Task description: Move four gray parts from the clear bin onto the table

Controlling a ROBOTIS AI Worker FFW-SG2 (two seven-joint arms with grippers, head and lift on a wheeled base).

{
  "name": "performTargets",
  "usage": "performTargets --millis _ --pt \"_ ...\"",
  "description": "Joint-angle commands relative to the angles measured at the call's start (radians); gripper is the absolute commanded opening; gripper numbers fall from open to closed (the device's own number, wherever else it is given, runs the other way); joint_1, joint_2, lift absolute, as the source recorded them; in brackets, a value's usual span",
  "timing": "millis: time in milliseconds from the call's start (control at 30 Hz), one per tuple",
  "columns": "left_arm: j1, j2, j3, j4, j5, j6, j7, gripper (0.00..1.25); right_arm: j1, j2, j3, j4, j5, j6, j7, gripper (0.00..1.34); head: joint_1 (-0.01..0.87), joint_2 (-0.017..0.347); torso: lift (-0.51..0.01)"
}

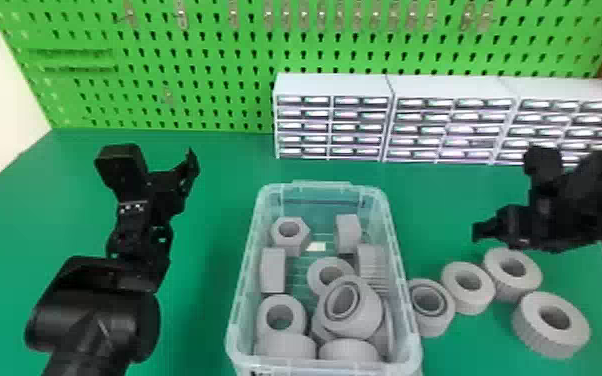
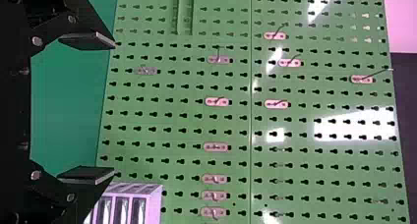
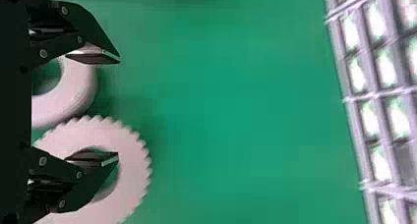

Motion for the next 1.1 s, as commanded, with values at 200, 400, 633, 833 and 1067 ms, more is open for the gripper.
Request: performTargets --millis 200,400,633,833,1067 --pt "0.005 0.000 0.001 0.000 -0.002 0.001 0.000 0.90 0.079 0.011 0.018 -0.245 -0.101 -0.084 0.000 0.79 0.693 0.072 -0.052" --pt "0.005 -0.002 0.003 -0.001 -0.003 0.001 0.000 0.90 0.132 0.023 0.025 -0.386 -0.147 -0.206 0.000 0.79 0.693 0.072 -0.052" --pt "-0.006 -0.002 -0.003 -0.010 0.005 -0.001 0.000 0.90 0.162 0.030 0.043 -0.487 -0.163 -0.295 0.000 0.79 0.693 0.072 -0.052" --pt "-0.017 -0.005 -0.011 -0.014 0.003 -0.008 0.000 0.90 0.202 0.023 0.054 -0.546 -0.161 -0.382 0.000 0.79 0.693 0.072 -0.052" --pt "-0.003 -0.015 0.008 -0.032 0.002 -0.011 0.000 0.90 0.274 0.025 0.083 -0.598 -0.136 -0.508 0.000 0.79 0.693 0.072 -0.052"
